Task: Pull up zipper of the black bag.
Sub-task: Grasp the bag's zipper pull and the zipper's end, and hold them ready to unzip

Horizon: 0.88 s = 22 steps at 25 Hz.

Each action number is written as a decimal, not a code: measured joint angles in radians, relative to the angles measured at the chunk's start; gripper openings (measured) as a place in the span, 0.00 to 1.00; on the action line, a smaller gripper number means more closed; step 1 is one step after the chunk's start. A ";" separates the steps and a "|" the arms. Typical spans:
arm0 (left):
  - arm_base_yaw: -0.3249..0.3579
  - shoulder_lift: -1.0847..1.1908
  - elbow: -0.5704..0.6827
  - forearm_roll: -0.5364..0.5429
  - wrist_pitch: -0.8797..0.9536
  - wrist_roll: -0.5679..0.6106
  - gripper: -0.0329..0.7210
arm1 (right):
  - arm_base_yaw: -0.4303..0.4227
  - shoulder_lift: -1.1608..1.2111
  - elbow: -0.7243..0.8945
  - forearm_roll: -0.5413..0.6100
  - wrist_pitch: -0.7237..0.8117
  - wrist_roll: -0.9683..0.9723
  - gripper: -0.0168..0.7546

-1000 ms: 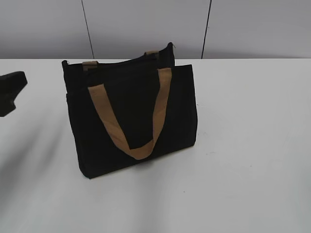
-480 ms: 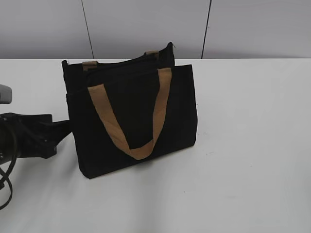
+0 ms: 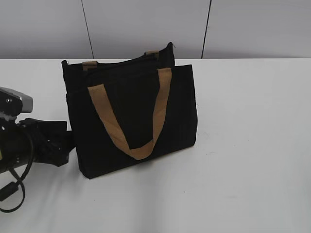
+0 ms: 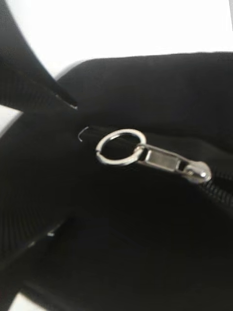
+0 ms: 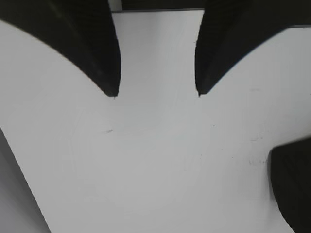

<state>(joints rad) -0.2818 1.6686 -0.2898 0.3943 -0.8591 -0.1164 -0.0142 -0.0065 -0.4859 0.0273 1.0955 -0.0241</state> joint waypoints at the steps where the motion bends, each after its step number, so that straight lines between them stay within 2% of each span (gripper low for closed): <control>1: 0.000 0.011 -0.006 0.000 -0.006 0.000 0.63 | 0.000 0.000 0.000 0.000 0.000 0.000 0.53; 10: 0.000 0.090 -0.078 -0.024 -0.024 0.003 0.61 | 0.000 0.000 0.000 0.000 0.000 0.000 0.53; 19: 0.000 0.155 -0.084 -0.034 -0.103 0.004 0.58 | 0.000 0.000 0.000 0.000 0.000 0.000 0.53; 22: 0.000 0.173 -0.084 -0.035 -0.120 0.004 0.54 | 0.000 0.000 0.000 0.000 0.000 0.000 0.53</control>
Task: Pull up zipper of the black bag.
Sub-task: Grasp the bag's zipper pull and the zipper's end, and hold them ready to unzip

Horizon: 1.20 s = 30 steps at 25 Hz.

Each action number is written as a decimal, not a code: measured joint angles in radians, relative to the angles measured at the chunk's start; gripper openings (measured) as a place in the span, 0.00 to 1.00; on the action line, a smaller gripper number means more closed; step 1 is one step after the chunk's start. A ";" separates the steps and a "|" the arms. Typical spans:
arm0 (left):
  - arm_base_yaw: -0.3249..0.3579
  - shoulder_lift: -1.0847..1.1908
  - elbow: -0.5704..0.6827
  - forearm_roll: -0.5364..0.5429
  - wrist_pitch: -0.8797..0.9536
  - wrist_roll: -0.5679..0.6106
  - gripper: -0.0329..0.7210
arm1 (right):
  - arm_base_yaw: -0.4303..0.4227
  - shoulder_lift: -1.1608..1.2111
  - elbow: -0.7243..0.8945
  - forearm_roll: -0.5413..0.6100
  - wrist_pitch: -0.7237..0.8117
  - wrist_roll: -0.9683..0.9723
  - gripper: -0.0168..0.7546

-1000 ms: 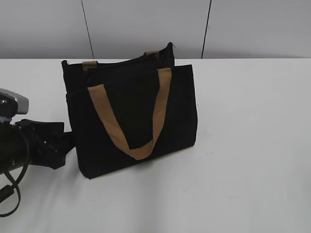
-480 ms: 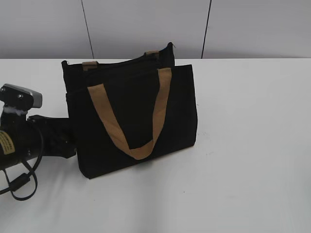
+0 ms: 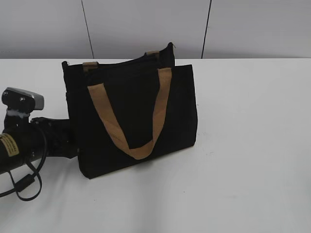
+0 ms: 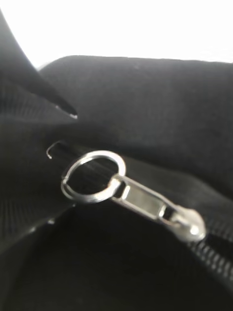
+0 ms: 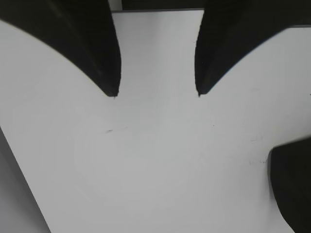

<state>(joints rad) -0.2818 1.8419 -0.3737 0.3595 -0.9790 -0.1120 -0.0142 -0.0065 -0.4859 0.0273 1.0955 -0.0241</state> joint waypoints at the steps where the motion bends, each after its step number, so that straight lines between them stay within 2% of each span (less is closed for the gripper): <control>1: 0.000 0.006 -0.001 0.000 -0.005 0.000 0.51 | 0.000 0.000 0.000 0.000 0.000 0.000 0.53; 3: 0.000 0.012 -0.002 -0.001 -0.007 0.000 0.38 | 0.000 0.000 0.000 0.000 0.000 0.000 0.53; 5: 0.000 0.012 -0.002 -0.007 -0.009 0.001 0.19 | 0.000 0.000 0.000 0.000 0.000 0.000 0.53; 6: 0.000 0.012 -0.002 -0.019 -0.009 0.001 0.13 | 0.000 0.000 0.000 0.000 0.000 0.000 0.53; 8: 0.000 0.012 -0.002 -0.042 -0.009 0.001 0.09 | 0.000 0.000 0.000 0.000 0.000 0.000 0.53; 13: 0.000 -0.038 0.008 -0.074 0.004 0.001 0.08 | 0.000 0.000 0.000 0.000 0.000 0.000 0.53; 25: 0.000 -0.456 0.037 -0.132 0.159 0.001 0.07 | 0.000 0.000 0.000 0.000 0.000 0.000 0.53; 30: 0.000 -0.533 0.037 -0.135 0.162 0.001 0.07 | 0.000 0.000 0.000 0.000 0.000 0.000 0.53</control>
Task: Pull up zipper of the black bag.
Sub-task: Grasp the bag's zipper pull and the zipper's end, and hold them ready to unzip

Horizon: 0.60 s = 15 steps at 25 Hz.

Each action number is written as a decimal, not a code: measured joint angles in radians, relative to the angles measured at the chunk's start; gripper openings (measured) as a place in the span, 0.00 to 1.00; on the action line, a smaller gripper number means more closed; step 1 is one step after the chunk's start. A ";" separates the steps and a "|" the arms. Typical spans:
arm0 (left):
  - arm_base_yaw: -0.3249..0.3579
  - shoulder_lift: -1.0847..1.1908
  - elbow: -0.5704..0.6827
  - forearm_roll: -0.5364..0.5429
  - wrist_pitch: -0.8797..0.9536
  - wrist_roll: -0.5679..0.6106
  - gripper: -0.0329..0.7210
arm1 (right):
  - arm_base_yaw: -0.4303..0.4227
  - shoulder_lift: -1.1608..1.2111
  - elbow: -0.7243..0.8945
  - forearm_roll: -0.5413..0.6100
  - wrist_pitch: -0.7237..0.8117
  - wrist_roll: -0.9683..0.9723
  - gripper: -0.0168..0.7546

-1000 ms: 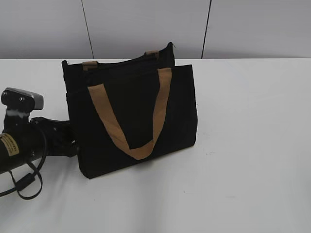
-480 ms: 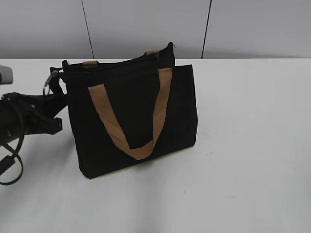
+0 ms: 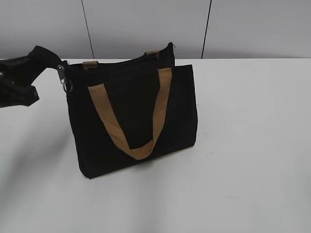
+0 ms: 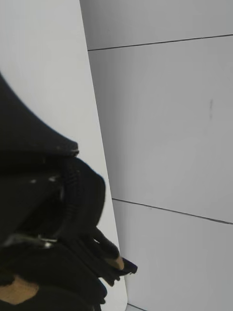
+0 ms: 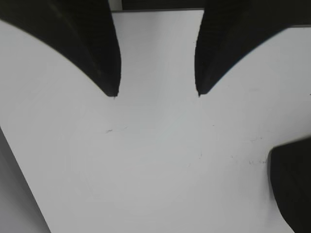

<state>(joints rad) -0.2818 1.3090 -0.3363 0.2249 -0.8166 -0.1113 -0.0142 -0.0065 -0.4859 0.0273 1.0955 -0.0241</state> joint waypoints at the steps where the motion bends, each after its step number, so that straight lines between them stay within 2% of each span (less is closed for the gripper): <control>1: 0.000 -0.002 0.000 0.000 0.000 -0.001 0.07 | 0.000 0.000 0.000 0.000 0.000 0.000 0.53; 12: 0.000 -0.002 -0.001 0.001 -0.092 -0.106 0.07 | 0.000 0.000 0.000 0.000 0.001 0.000 0.53; 15: 0.000 -0.002 -0.002 0.004 -0.103 -0.131 0.07 | 0.000 0.000 0.000 0.036 0.000 0.000 0.53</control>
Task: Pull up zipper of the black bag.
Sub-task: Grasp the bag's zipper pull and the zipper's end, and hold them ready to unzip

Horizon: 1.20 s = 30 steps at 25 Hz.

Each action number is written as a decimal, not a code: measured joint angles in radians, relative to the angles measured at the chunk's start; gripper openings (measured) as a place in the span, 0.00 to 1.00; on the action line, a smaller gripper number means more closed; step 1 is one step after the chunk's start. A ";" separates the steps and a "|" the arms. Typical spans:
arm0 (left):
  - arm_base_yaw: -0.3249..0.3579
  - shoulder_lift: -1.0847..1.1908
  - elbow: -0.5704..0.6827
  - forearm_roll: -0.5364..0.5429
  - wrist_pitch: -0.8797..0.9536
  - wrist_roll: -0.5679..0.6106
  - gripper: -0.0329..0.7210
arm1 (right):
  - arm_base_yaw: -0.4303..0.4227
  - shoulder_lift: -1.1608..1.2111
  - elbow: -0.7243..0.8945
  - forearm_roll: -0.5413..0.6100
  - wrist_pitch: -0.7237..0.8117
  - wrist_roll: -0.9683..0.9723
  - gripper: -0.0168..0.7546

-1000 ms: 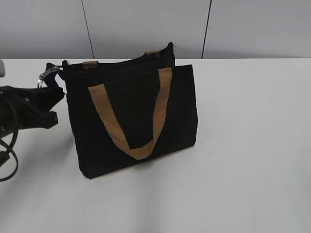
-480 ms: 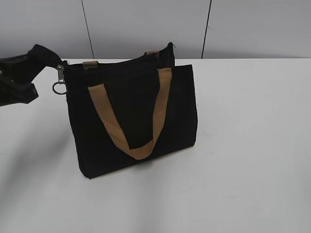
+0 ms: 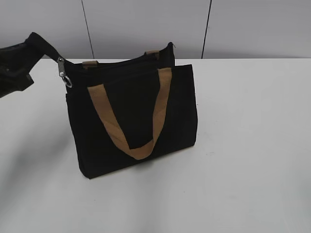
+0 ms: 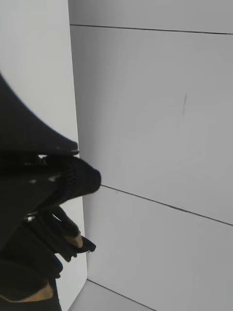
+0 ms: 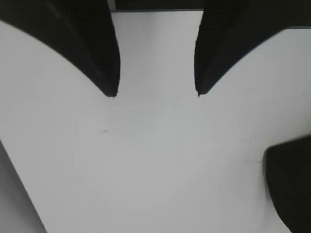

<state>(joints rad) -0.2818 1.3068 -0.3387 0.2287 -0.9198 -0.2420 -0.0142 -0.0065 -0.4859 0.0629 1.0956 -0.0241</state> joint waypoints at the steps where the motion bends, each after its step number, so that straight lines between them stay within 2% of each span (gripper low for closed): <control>1: 0.000 0.000 0.000 0.000 -0.001 -0.003 0.07 | 0.000 0.000 0.000 0.027 -0.001 0.000 0.53; 5: 0.000 0.000 -0.001 0.001 -0.002 -0.026 0.07 | 0.000 0.056 0.000 0.181 -0.022 -0.090 0.53; 9: 0.000 0.000 -0.026 0.003 0.036 -0.037 0.07 | 0.000 0.257 -0.003 0.366 -0.032 -0.328 0.53; 12: 0.000 0.000 -0.061 0.018 0.078 -0.039 0.07 | 0.017 0.410 -0.006 0.521 -0.107 -0.543 0.53; 17: 0.000 0.000 -0.098 0.056 0.113 -0.039 0.07 | 0.101 0.655 -0.021 0.779 -0.271 -0.873 0.53; 24: 0.000 0.000 -0.100 0.059 0.139 -0.041 0.07 | 0.270 1.091 -0.143 1.121 -0.333 -1.328 0.53; 27: 0.000 0.000 -0.101 0.060 0.142 -0.042 0.07 | 0.346 1.261 -0.238 1.197 -0.349 -1.482 0.53; 30: 0.000 0.000 -0.101 0.061 0.142 -0.042 0.07 | 0.407 1.401 -0.353 1.223 -0.350 -1.575 0.53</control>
<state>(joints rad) -0.2818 1.3068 -0.4392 0.2901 -0.7776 -0.2841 0.3925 1.3940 -0.8388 1.2858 0.7455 -1.5995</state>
